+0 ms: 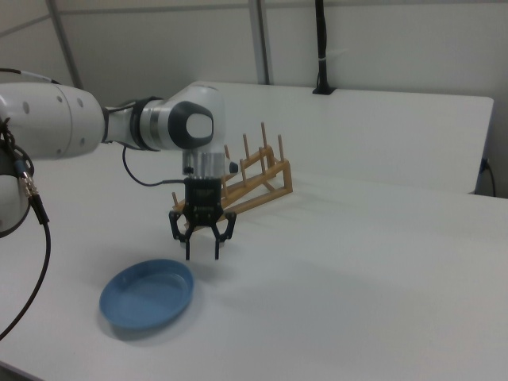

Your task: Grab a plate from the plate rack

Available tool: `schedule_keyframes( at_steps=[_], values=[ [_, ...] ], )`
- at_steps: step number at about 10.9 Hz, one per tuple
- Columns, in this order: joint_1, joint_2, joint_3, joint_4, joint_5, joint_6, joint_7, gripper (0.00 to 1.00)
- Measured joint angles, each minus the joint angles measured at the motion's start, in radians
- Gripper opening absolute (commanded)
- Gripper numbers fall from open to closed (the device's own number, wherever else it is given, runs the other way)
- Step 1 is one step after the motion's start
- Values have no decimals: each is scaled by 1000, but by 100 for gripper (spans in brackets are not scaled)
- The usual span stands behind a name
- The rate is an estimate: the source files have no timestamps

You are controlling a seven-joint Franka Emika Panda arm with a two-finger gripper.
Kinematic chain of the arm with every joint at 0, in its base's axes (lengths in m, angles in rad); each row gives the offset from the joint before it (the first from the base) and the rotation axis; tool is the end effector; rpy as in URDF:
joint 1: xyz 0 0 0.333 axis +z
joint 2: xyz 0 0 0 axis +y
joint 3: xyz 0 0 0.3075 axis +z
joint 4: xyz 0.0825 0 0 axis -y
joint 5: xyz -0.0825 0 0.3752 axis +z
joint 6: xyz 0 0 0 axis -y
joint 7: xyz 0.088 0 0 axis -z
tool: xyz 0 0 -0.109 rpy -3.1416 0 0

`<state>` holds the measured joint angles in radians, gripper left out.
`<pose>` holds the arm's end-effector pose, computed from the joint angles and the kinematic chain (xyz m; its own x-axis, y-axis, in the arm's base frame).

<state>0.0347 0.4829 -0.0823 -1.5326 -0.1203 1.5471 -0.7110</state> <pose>0.6187 -0.0365 0.3452 0.6666 0.6045 -0.4361 0.5922 -0.7848 -0.1826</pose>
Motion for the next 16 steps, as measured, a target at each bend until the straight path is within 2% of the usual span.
schedule_keyframes(
  at_steps=[2, 3, 6, 11, 16],
  values=[
    [1, -31, 0, 16, 0, 0, 41, 84],
    [7, -51, 0, 26, 0, 0, 70, 94],
    [56, -130, 1, 49, 0, 0, 209, 100],
    [114, -255, 2, 50, 0, -23, 404, 100],
    [99, -393, 9, 48, 0, -25, 691, 100]
  ],
)
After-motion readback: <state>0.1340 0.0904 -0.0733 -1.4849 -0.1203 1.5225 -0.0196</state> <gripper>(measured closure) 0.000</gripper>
